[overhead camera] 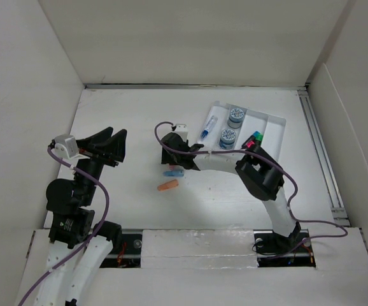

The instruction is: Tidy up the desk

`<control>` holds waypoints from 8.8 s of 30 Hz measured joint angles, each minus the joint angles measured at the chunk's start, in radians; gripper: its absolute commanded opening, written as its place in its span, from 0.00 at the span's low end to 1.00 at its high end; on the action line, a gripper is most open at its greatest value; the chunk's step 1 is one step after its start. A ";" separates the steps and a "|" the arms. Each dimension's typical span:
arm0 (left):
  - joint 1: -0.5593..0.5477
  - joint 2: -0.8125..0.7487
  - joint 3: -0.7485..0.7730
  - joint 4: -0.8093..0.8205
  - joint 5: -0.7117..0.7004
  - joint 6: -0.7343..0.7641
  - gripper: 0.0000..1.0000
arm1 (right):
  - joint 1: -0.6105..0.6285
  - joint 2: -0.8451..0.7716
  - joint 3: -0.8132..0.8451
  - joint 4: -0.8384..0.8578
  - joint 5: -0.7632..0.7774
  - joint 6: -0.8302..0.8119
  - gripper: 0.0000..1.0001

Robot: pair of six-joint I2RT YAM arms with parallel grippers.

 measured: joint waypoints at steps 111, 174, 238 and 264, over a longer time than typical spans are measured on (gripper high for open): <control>0.000 -0.017 0.000 0.005 0.014 -0.010 0.49 | 0.016 -0.219 -0.278 -0.032 -0.127 -0.228 0.66; 0.000 -0.024 0.000 0.006 0.010 -0.002 0.49 | -0.408 -0.750 -0.659 0.304 -0.172 -0.055 0.12; 0.000 -0.017 0.000 0.006 0.018 -0.002 0.49 | 0.140 -0.264 -0.368 0.065 -0.136 -0.327 0.76; 0.000 -0.026 0.000 0.005 0.016 -0.002 0.49 | 0.167 -0.123 -0.228 0.115 -0.030 -0.388 0.12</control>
